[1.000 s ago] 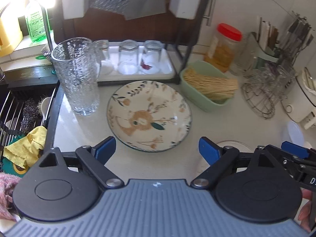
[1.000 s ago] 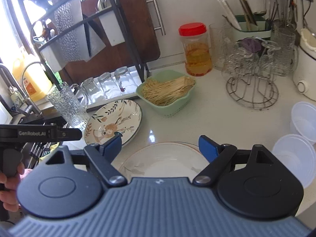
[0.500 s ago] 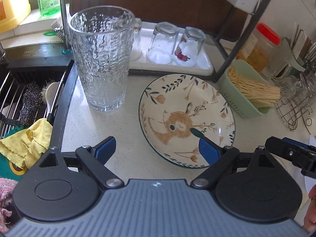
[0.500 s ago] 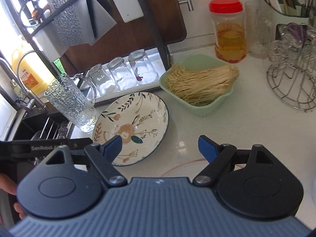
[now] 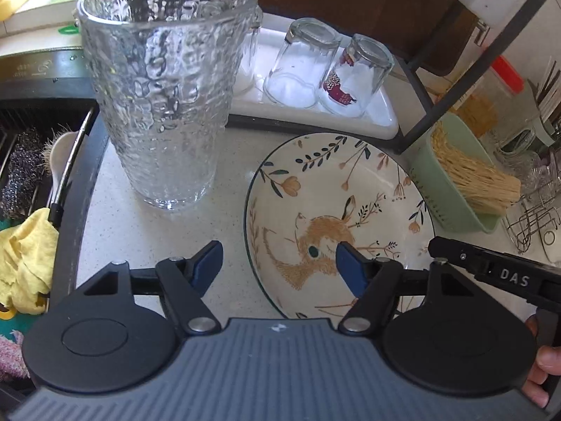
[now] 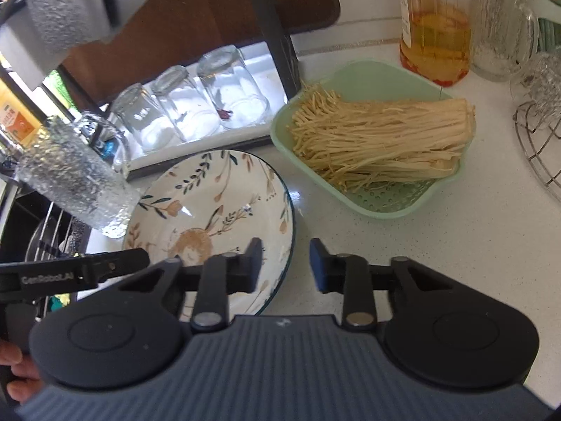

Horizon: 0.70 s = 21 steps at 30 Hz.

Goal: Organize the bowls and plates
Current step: 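Close both tools on the rim of the deer-pattern bowl, then lift the deer-pattern bowl with both tools toward the plate stack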

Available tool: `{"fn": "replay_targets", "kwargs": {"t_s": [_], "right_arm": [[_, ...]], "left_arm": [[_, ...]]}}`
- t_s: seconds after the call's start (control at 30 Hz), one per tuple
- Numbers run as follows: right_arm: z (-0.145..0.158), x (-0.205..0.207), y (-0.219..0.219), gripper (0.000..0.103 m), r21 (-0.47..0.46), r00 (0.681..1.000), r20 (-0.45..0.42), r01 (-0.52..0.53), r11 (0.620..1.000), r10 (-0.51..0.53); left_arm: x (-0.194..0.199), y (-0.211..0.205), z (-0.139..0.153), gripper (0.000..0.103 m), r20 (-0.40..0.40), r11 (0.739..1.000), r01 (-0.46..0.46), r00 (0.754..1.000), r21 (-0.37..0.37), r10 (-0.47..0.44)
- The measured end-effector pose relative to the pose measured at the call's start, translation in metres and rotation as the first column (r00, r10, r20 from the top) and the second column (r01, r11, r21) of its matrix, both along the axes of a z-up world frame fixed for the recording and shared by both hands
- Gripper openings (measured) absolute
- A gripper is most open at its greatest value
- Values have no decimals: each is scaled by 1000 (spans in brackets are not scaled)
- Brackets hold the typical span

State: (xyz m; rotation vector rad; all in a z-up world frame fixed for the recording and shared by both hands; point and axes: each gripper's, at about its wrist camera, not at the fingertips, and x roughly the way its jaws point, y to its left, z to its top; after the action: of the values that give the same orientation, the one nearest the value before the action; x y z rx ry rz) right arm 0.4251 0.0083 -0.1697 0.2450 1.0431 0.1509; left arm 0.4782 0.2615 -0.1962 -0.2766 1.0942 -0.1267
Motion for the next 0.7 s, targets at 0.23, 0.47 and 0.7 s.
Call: {"fn": "replay_targets", "kwargs": {"t_s": [0.23, 0.47, 0.7], "right_arm": [[-9, 17, 4, 22, 6, 1000, -9, -26, 1000, 26], [-20, 30, 10, 18, -4, 997, -22, -79, 997, 79], [-26, 35, 6, 17, 20, 996, -20, -81, 996, 82]], "left_arm": [[16, 2, -8, 52, -7, 1000, -10, 1000, -29, 10], [25, 14, -10, 37, -15, 995, -84, 996, -49, 83], [32, 9, -15, 37, -10, 996, -74, 997, -41, 73]]}}
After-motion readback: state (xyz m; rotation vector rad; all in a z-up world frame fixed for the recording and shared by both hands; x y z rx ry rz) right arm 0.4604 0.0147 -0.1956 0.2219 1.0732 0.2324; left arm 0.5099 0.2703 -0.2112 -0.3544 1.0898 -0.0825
